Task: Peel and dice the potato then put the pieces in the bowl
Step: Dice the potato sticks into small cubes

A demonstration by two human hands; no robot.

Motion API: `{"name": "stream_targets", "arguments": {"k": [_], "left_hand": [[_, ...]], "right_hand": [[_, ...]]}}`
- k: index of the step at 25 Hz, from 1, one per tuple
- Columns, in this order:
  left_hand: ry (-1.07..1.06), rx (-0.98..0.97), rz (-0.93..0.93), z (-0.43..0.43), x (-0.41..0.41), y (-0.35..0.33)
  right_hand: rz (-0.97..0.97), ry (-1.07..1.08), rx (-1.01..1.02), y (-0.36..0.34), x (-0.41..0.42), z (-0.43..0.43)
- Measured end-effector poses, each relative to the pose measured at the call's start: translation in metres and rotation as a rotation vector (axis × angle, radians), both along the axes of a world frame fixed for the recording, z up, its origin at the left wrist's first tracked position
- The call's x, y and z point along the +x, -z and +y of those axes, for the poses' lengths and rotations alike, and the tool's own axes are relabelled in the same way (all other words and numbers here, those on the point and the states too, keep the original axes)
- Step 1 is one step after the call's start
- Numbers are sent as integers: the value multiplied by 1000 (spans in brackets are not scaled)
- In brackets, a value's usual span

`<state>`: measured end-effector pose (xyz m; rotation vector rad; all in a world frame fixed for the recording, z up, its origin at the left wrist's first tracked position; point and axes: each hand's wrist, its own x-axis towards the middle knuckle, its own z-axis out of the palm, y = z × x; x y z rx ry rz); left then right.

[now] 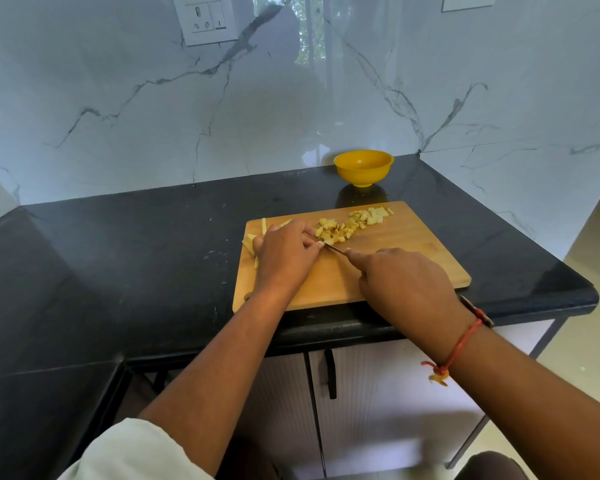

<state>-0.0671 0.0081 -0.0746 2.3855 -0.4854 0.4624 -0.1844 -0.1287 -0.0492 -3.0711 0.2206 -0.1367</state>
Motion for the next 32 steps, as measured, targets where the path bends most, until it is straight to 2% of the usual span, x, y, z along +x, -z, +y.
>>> {"name": "stream_targets", "arguments": {"k": [2,5,9,14,25,30,32], "left_hand": [[2,4,-6,0,0,-1],[11,21,2,1,-2,-2],[-4,12,12,5,-7,-5],[-40,50,23,3,-10,-6],[-41,-26,55,4,-3,-4],[-49,-7,20,3,-5,-4],[-37,-8,11,3,-4,-4]], "right_hand": [[-59,7,24,-1,-2,-5],[-129,12,165,-6,-4,-12],[-144,33,277,-9,-6,-7],[-174,25,271,-11,6,2],[-10,9,94,-3,13,13],[-51,10,11,-1,-3,2],[-100,26,55,-3,-3,-2]]}}
